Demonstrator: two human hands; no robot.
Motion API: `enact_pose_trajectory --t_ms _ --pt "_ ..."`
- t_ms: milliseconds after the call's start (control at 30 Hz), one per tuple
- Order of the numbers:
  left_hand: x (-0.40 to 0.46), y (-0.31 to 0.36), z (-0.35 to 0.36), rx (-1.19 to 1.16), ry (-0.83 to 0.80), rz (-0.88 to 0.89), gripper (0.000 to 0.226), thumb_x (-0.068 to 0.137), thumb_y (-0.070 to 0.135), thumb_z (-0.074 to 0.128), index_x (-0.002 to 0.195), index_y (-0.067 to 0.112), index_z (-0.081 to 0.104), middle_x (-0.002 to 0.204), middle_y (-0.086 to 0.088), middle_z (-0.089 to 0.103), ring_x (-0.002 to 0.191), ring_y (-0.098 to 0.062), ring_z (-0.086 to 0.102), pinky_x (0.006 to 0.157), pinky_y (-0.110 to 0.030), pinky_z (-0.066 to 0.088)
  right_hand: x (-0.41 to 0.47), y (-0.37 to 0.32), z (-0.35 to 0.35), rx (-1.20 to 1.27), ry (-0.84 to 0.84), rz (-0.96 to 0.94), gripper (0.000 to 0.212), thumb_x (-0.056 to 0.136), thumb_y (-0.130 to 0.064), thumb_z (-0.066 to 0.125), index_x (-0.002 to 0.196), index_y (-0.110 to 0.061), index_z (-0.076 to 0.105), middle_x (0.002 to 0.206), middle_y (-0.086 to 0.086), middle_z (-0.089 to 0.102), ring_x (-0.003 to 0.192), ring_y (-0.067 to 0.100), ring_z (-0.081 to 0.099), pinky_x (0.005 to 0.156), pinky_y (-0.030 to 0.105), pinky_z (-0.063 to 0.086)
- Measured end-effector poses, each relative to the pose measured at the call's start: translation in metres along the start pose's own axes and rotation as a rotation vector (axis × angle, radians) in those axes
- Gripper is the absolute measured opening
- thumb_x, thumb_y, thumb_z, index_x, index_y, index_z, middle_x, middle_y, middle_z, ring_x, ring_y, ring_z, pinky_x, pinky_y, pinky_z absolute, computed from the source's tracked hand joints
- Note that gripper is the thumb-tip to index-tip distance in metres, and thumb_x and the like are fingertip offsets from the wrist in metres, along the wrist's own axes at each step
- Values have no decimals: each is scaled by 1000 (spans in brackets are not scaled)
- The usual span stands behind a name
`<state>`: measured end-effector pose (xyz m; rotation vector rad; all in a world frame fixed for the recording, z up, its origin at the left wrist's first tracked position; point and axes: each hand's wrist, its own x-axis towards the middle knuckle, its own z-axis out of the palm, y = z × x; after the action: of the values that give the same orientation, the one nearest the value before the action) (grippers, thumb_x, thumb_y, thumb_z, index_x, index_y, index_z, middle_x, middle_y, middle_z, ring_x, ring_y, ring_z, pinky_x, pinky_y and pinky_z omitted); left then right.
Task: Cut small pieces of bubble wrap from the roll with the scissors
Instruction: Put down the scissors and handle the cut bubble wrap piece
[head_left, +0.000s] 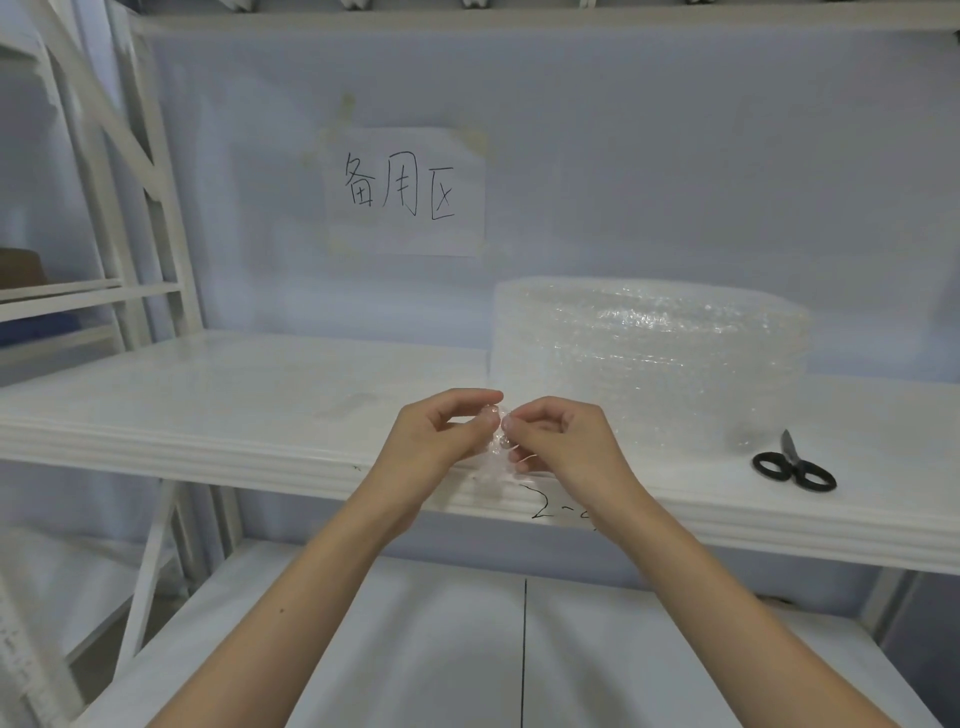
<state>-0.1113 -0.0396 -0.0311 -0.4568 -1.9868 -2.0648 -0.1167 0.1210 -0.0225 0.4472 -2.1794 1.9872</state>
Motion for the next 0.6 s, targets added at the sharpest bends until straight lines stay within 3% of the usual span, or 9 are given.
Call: enact_pose_trajectory --t_ms 267,367,467,600 --pt "1 -5 1 14 35 -7 20 88 15 70 106 23 75 96 3 73 81 -4 68 74 -18 52 -3 -3 0 36 -5 22 19 91 -18 64 94 -1 71 77 11 69 63 19 63 71 43 59" --pt "0 -5 0 27 1 -5 23 88 11 70 110 19 74 92 7 73 83 -4 68 73 -18 52 0 -5 -1 45 -17 -4 21 90 -23 66 96 -4 72 87 14 73 67 17 64 66 34 59" --pt "0 -5 -1 9 -6 -2 24 87 9 70 109 18 73 84 11 74 78 -3 68 71 -17 52 5 -8 -1 15 -30 -17 13 88 -15 68 92 -4 73 80 8 70 66 14 64 63 26 57" --pt "0 -7 -6 -11 19 -32 26 85 11 73 108 23 72 94 6 72 79 -6 68 74 -20 53 13 -8 1 29 -25 8 8 86 -5 66 86 -1 73 73 6 66 65 15 60 63 24 56"
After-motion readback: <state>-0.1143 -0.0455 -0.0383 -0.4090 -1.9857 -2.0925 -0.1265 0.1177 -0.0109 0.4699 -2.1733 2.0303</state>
